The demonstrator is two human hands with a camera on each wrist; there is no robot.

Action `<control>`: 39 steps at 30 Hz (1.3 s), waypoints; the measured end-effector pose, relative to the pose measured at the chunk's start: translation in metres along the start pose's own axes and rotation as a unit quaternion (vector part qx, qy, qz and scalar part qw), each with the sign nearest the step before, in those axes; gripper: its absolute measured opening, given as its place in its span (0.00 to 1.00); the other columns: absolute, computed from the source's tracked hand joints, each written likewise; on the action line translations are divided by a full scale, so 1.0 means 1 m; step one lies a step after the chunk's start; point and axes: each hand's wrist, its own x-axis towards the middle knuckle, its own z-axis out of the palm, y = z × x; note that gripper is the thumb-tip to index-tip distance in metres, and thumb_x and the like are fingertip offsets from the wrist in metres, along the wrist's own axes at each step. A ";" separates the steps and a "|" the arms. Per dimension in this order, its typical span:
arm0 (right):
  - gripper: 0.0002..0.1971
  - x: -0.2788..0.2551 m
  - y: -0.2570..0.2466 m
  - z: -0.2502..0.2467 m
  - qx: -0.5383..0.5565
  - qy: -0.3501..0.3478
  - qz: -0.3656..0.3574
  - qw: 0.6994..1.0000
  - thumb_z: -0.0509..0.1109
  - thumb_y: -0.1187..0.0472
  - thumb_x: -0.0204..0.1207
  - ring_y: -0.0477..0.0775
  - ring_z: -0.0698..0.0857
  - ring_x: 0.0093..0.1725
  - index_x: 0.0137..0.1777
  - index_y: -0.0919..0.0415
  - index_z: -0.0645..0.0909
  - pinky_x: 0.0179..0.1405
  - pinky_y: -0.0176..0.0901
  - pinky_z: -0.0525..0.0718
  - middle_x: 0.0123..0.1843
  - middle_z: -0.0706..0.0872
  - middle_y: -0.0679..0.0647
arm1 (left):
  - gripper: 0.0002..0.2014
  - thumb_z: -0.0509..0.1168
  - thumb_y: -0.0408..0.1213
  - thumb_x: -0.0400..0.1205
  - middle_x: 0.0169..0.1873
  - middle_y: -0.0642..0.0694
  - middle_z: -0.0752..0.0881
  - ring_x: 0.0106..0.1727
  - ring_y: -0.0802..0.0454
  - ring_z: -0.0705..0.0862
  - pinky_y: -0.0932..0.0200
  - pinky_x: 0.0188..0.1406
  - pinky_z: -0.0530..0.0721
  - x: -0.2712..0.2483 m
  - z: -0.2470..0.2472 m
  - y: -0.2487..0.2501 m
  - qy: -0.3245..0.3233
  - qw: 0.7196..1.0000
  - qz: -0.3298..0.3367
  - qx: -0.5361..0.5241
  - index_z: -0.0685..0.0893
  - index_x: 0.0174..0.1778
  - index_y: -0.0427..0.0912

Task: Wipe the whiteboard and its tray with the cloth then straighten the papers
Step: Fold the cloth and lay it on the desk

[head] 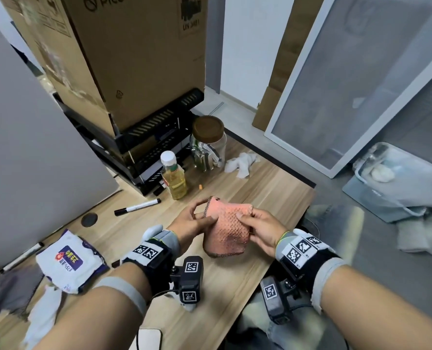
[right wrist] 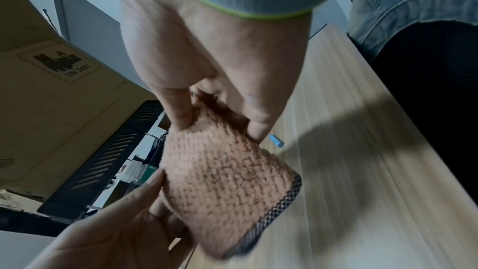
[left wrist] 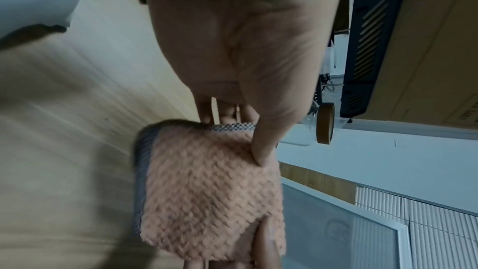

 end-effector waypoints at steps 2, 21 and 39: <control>0.09 0.002 0.006 -0.002 -0.013 0.005 0.005 1.000 0.64 0.72 0.84 0.52 0.87 0.47 0.54 0.62 0.85 0.49 0.45 0.87 0.46 0.89 0.57 | 0.30 0.70 0.20 0.77 0.42 0.39 0.91 0.41 0.46 0.88 0.52 0.47 0.86 0.001 -0.002 -0.004 0.006 1.000 0.011 0.011 0.75 0.74 0.45; 0.04 0.019 0.020 -0.017 -0.470 0.046 -0.102 0.875 0.78 0.62 0.73 0.51 0.80 0.46 0.44 0.61 0.88 0.56 0.42 0.76 0.45 0.80 0.53 | 0.03 0.76 0.41 0.75 0.50 0.47 0.87 0.53 0.52 0.84 0.56 0.57 0.80 0.002 -0.030 -0.013 0.043 0.889 0.106 0.443 0.89 0.41 0.49; 0.29 0.050 0.053 -0.026 -0.421 0.143 0.080 0.892 0.69 0.56 0.80 0.63 0.83 0.67 0.79 0.59 0.66 0.64 0.45 0.78 0.70 0.82 0.62 | 0.19 0.70 0.39 0.77 0.57 0.40 0.86 0.51 0.47 0.86 0.60 0.49 0.76 0.034 -0.037 -0.065 0.177 0.850 -0.033 0.495 0.80 0.64 0.46</control>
